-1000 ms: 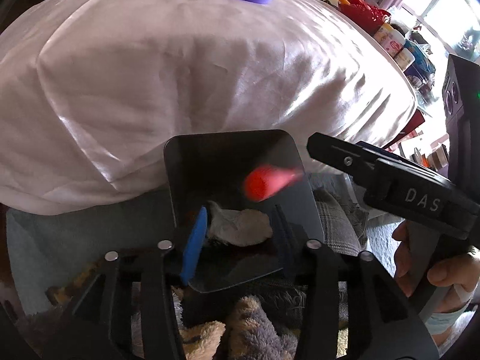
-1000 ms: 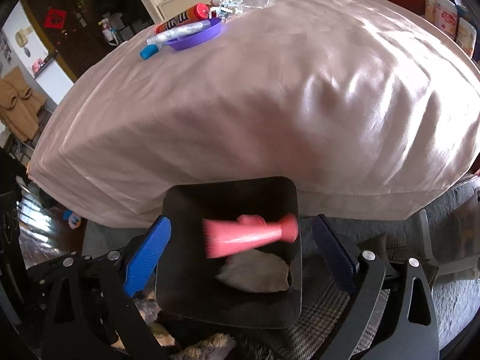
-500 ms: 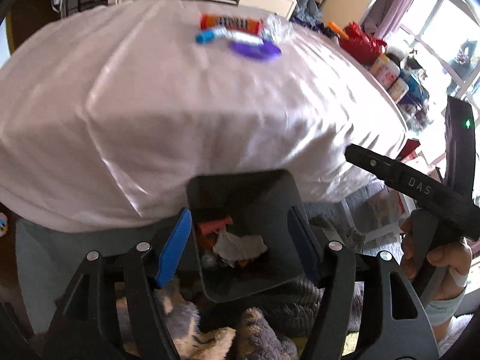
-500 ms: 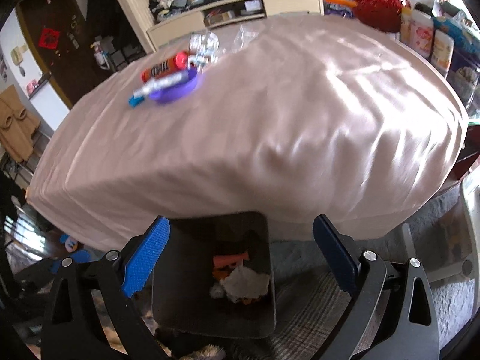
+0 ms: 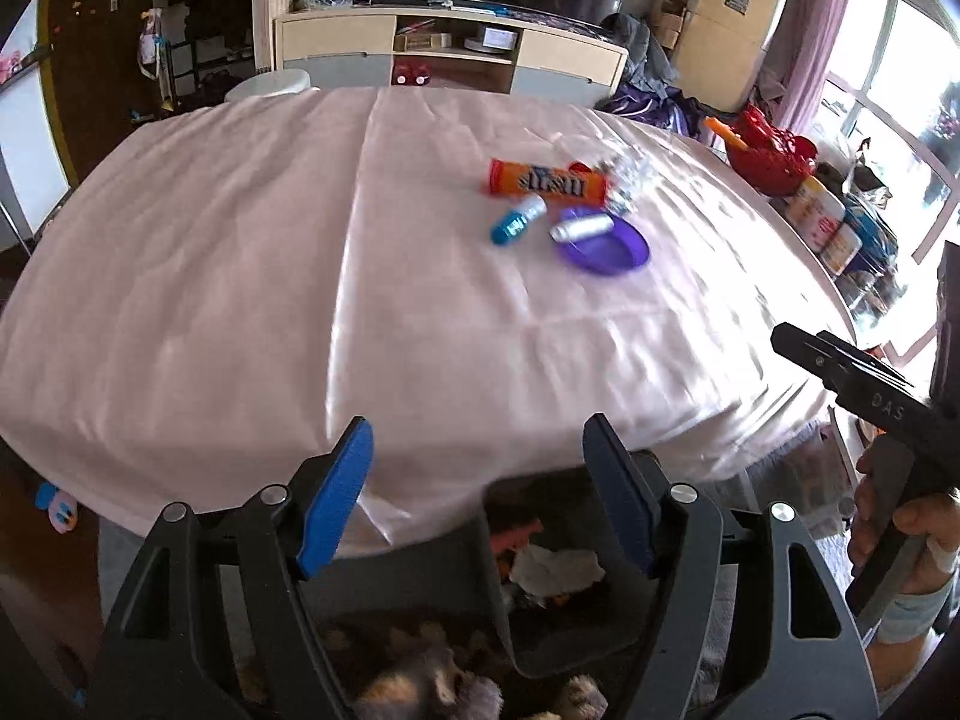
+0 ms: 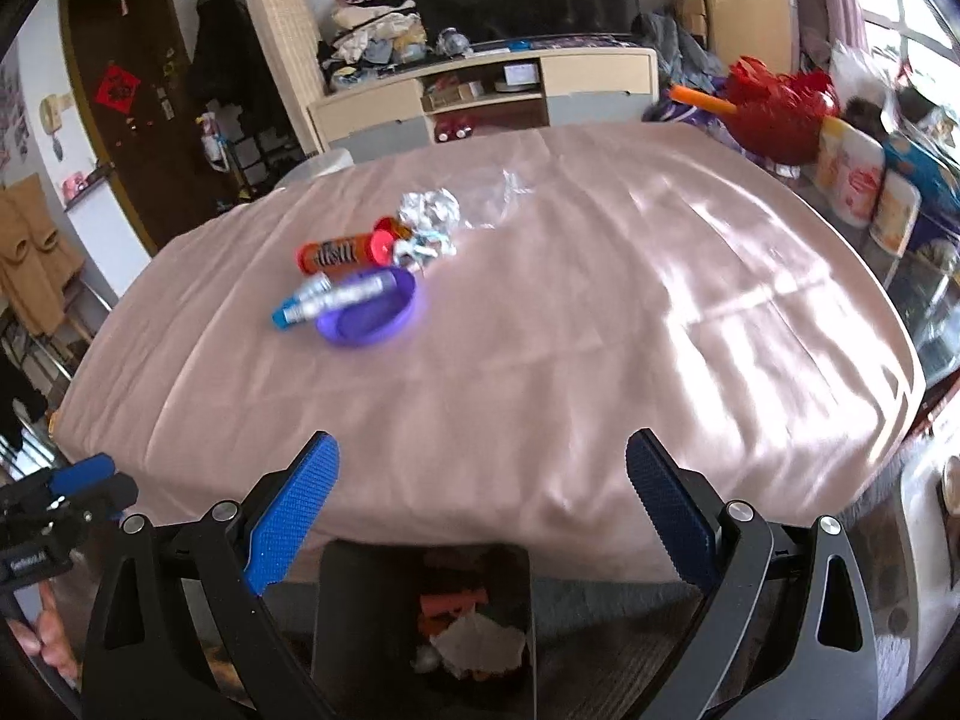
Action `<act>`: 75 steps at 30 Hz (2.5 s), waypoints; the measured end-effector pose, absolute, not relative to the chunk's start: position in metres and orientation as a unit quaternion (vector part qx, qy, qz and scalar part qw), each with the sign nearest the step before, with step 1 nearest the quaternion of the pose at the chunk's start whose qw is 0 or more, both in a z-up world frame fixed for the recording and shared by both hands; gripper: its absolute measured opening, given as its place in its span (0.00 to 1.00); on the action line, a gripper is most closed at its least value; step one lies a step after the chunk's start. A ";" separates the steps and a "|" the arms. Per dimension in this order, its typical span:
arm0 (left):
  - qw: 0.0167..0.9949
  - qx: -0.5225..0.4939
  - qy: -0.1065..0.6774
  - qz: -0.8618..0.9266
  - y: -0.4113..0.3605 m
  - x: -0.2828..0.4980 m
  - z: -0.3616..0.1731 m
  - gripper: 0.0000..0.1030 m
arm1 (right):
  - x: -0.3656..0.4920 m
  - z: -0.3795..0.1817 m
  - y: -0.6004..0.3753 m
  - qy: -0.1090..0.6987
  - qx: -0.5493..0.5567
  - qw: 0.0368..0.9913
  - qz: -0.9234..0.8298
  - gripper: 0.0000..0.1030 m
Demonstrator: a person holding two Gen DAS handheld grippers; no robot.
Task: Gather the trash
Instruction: 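Grasp the clear tube from the purple bowl with the right tool while the left grasps the blue-capped bottle, then lower the clear tube and blue-capped bottle into the black bin and open both tools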
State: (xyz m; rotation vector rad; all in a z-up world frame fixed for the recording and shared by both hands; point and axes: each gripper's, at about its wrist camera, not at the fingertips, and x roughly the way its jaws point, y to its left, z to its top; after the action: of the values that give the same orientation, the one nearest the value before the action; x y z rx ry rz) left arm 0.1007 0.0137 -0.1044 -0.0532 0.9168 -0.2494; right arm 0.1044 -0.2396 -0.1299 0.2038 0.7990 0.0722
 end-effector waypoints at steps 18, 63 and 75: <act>0.888 -0.016 0.444 -0.118 0.017 0.158 -0.115 0.66 | 0.220 -0.141 -0.174 0.409 0.146 0.897 0.085 0.45; 0.873 0.040 0.436 -0.215 -0.053 0.249 -0.134 0.17 | 0.220 -0.143 -0.181 0.410 0.075 0.904 0.097 0.13; 0.903 0.029 0.377 -0.204 -0.054 0.130 -0.060 0.17 | 0.114 -0.083 -0.200 0.354 0.068 0.928 0.096 0.13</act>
State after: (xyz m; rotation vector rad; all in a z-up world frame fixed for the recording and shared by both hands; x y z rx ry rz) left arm 0.1303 -0.0535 -0.0601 0.0590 0.7795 -0.4214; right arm 0.1141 -0.2004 -0.0832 0.1399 0.7250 0.1969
